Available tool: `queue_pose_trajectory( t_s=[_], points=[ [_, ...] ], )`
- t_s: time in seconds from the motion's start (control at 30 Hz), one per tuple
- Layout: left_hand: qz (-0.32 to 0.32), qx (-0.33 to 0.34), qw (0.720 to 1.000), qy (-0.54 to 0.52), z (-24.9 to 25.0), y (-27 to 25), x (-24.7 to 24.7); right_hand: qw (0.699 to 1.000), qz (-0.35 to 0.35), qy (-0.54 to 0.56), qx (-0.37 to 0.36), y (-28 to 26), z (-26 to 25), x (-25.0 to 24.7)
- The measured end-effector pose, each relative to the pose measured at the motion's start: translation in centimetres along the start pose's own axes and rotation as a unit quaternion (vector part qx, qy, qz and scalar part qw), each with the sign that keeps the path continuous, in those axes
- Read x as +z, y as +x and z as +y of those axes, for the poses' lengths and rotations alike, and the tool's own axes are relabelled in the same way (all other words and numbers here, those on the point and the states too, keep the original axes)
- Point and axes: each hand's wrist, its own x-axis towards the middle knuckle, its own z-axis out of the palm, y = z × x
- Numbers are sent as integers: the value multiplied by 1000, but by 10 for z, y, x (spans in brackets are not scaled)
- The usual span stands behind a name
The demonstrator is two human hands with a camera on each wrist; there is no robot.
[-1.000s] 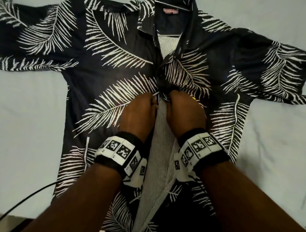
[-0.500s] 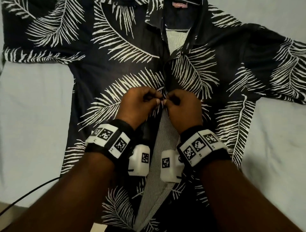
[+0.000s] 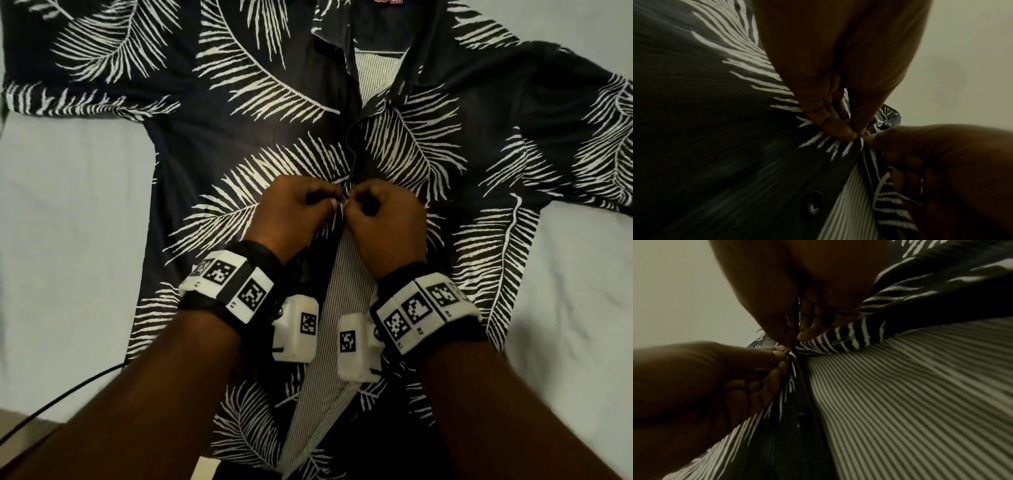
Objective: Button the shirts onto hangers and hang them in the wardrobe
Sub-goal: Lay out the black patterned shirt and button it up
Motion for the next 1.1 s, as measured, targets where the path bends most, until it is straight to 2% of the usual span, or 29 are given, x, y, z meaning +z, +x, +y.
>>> queue_pose_trajectory(
  t_s=[0.2, 0.33, 0.53, 0.7, 0.97, 1.1],
  points=[
    [0, -34, 999, -37, 1, 0, -1, 999, -18, -28, -8, 2, 0, 0],
    [21, -56, 996, -60, 5, 0, 1, 998, -22, -32, -50, 2, -2, -5],
    [48, -63, 997, -27, 15, -4, 5, 997, -37, -42, -56, 4, -1, -7],
    [65, -59, 996, 8, 13, -2, 6, 998, -52, -20, -27, 8, -3, -9],
    [36, -20, 998, 37, 10, 0, 1, 988, -107, -110, 32, 22, -9, 1],
    [34, 5, 995, 96, 9, 3, 1, 987, -104, -111, 43, 20, -11, 3]
  ],
)
